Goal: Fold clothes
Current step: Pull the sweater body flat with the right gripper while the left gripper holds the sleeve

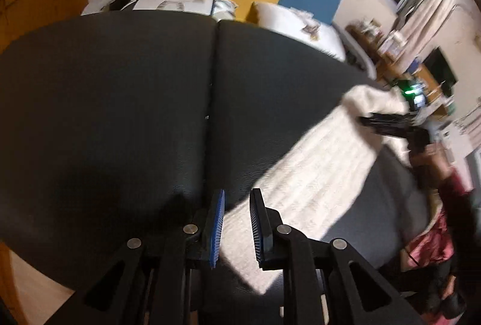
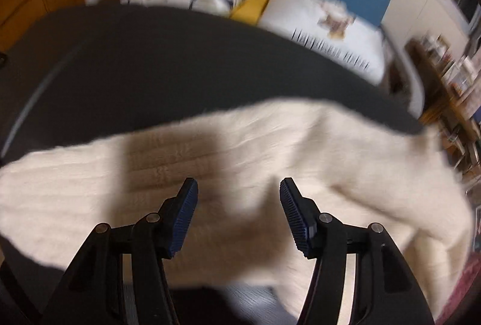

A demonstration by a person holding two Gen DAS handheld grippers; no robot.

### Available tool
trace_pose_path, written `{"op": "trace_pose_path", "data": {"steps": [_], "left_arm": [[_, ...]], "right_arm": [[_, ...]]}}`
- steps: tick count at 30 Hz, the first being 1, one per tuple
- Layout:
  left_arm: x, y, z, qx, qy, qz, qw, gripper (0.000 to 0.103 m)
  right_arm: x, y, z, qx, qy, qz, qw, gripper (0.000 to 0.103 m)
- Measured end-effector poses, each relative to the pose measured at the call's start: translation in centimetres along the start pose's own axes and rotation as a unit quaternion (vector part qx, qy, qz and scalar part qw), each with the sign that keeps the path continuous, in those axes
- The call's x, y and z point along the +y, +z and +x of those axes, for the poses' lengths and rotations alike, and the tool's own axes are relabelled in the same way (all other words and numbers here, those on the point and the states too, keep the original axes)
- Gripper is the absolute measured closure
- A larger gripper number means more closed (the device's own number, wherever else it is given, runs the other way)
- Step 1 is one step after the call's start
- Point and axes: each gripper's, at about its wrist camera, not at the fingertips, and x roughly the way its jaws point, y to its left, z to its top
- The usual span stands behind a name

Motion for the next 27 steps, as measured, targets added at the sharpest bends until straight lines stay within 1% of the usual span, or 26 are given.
{"op": "trace_pose_path", "data": {"steps": [1,2,5,7,8,9,11,14,16,17,19,21,22,23,25,26,27], "left_arm": [[-0.2,-0.2,0.2,0.002,-0.004,0.004,1.0,0.087],[-0.4,-0.4,0.5,0.003,-0.008,0.008,0.9999,0.087],[-1.0,-0.9,1.2,0.009,-0.019,0.019,0.9996,0.087],[-1.3,-1.3,2.1,0.016,-0.022,0.023,0.9994,0.087],[-0.8,-1.3,3.0,0.013,-0.019,0.016,0.9996,0.085],[-0.1,-0.8,3.2,-0.005,-0.021,0.005,0.9998,0.086],[1.2,0.4,3.1,0.0,-0.018,-0.023,0.9996,0.087],[4.5,1.7,1.6,-0.005,-0.044,-0.088,0.9951,0.087],[7.2,0.9,-1.0,-0.029,-0.088,-0.143,0.9854,0.086],[8.7,0.2,-2.1,-0.039,-0.11,-0.17,0.9785,0.086],[12.4,-1.4,-3.1,-0.045,-0.144,-0.225,0.9626,0.084],[14.4,-3.4,-3.1,-0.035,-0.18,-0.263,0.9472,0.084],[15.0,-4.3,-2.7,-0.028,-0.197,-0.28,0.9391,0.084],[15.1,-4.8,-2.2,-0.024,-0.21,-0.291,0.933,0.084],[15.1,-5.5,-1.0,-0.015,-0.241,-0.31,0.9194,0.084],[14.9,-5.8,-0.4,-0.012,-0.254,-0.318,0.9135,0.084],[14.6,-5.8,0.0,-0.012,-0.258,-0.323,0.9104,0.084]], "right_arm": [[-0.3,0.0,0.4,-0.013,0.006,0.028,1.0,0.042],[-0.8,-0.1,0.4,-0.018,0.014,0.046,0.999,0.041],[-2.0,-0.3,0.6,-0.017,0.031,0.089,0.995,0.039],[-1.9,-0.4,0.6,-0.016,0.021,0.101,0.995,0.039],[-1.8,-0.4,0.6,-0.014,0.016,0.107,0.994,0.038],[-1.8,-0.4,0.7,-0.013,0.01,0.117,0.993,0.037],[-1.9,-0.1,1.1,-0.011,0.001,0.142,0.99,0.032],[-1.1,0.7,1.4,-0.006,-0.021,0.155,0.988,0.031],[-0.9,1.0,0.9,0.003,-0.013,0.156,0.988,0.031],[-0.8,1.2,0.5,0.006,-0.002,0.161,0.987,0.031],[-1.2,1.3,-1.2,-0.006,0.062,0.186,0.98,0.031],[0.0,1.2,-3.7,-0.034,0.118,0.178,0.976,0.031],[0.9,1.2,-4.7,-0.041,0.141,0.167,0.975,0.031],[1.8,1.2,-5.4,-0.043,0.155,0.155,0.975,0.031],[4.2,0.8,-6.1,-0.04,0.174,0.131,0.975,0.031],[5.1,0.6,-6.0,-0.034,0.181,0.127,0.975,0.031],[5.9,0.2,-5.7,-0.026,0.188,0.129,0.973,0.031]]}}
